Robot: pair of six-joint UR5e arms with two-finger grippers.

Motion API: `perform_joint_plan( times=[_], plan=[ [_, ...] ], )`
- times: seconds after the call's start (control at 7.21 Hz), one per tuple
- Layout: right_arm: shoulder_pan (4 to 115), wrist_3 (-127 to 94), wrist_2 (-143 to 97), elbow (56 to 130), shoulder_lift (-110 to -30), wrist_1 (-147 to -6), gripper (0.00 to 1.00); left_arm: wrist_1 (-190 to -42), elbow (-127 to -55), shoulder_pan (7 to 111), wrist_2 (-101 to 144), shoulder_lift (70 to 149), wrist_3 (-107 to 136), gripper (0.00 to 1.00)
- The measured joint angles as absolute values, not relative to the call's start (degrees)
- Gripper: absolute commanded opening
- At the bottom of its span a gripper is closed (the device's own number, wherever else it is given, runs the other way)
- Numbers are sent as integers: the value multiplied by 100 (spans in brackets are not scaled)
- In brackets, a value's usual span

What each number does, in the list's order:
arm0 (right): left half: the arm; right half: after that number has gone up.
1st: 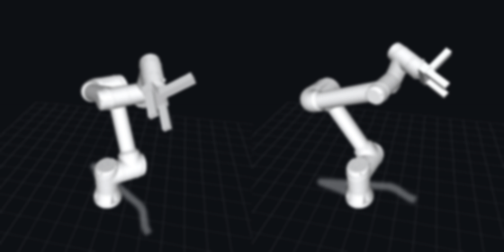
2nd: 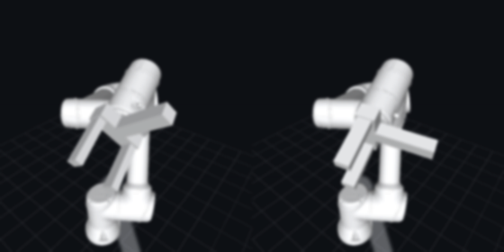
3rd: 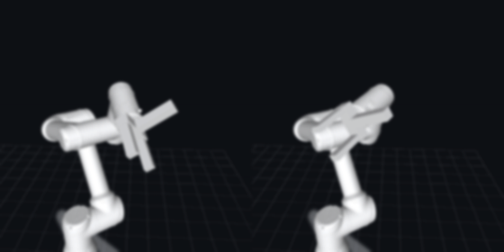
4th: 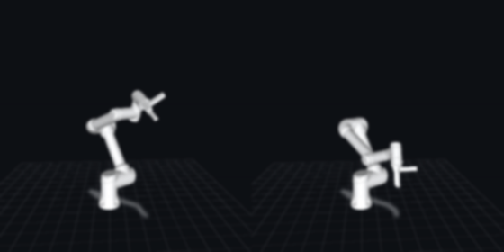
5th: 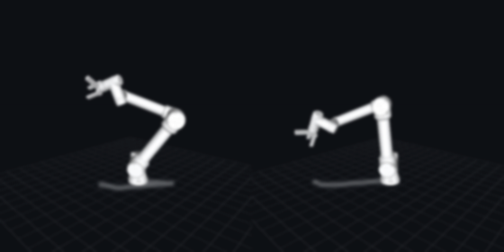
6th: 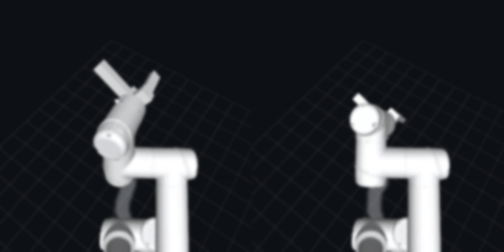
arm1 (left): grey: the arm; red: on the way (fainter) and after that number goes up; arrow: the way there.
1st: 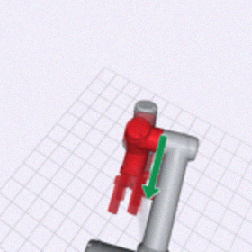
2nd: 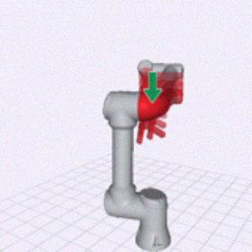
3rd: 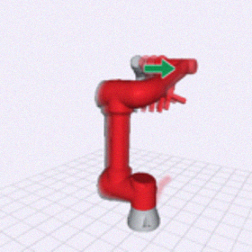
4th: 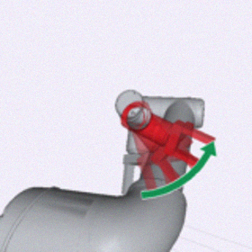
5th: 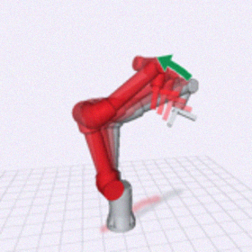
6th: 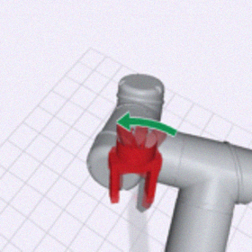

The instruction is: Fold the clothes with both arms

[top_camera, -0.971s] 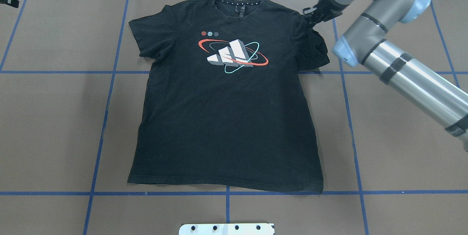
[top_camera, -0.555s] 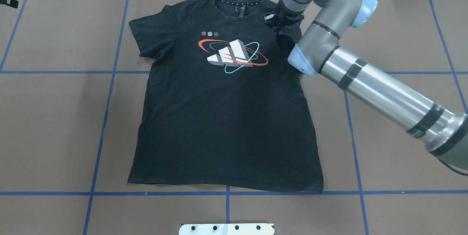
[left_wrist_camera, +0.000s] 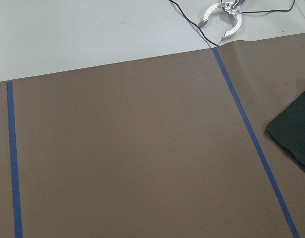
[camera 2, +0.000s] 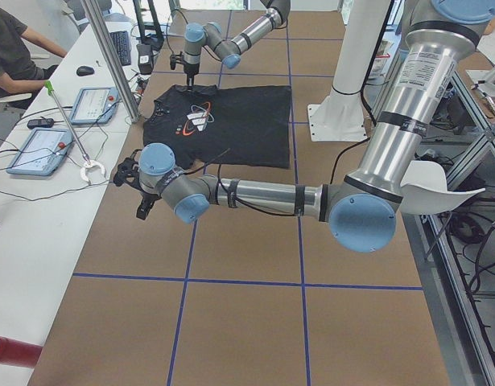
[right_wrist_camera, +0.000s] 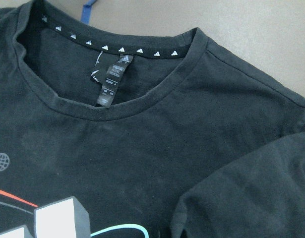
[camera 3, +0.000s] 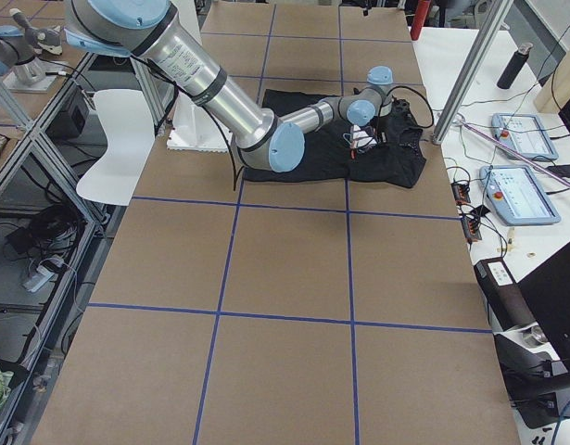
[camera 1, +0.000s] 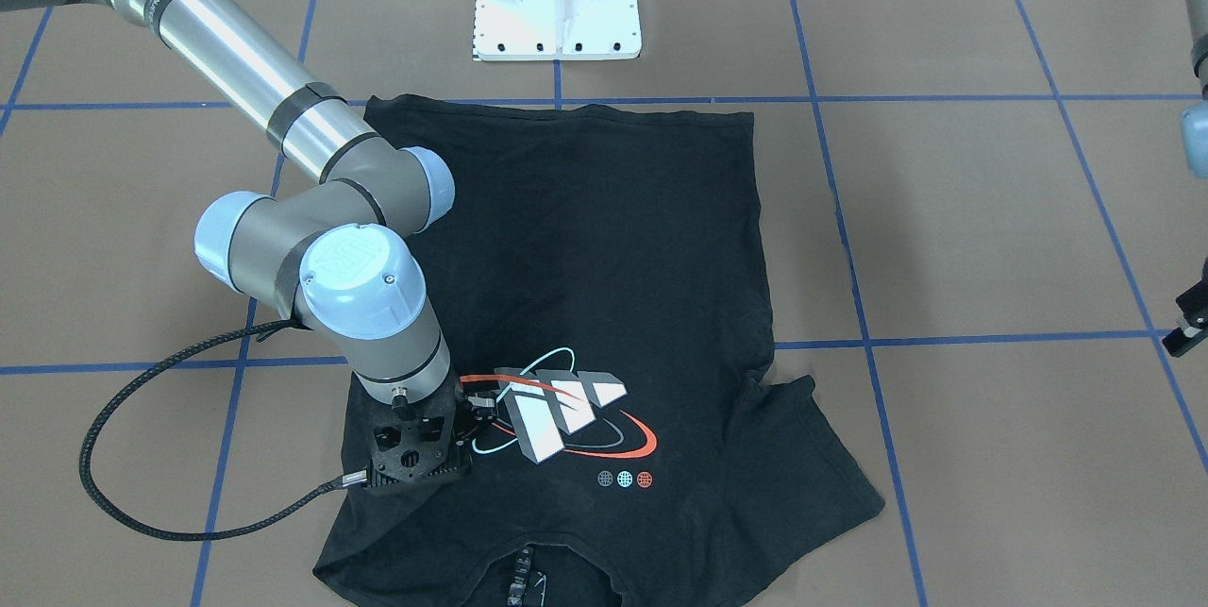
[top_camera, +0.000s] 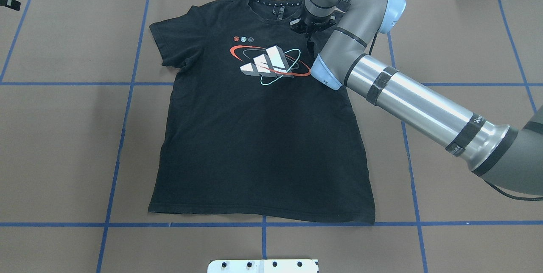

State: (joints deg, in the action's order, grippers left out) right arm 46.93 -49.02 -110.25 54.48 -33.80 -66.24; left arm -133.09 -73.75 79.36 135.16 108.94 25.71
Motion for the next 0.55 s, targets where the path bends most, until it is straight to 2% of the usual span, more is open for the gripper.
perform_joint_plan(
  times=[0.14, 0.55],
  plan=[
    [4689, -4908, -11005, 5431, -3347, -6620, 99, -13307, -7375, 7937, 13512, 10900, 2573, 99],
    [4734, -5065, -11103, 5440, -3112, -6618, 100, -13335, -7359, 7873, 13509, 11028, 2875, 99]
  ],
)
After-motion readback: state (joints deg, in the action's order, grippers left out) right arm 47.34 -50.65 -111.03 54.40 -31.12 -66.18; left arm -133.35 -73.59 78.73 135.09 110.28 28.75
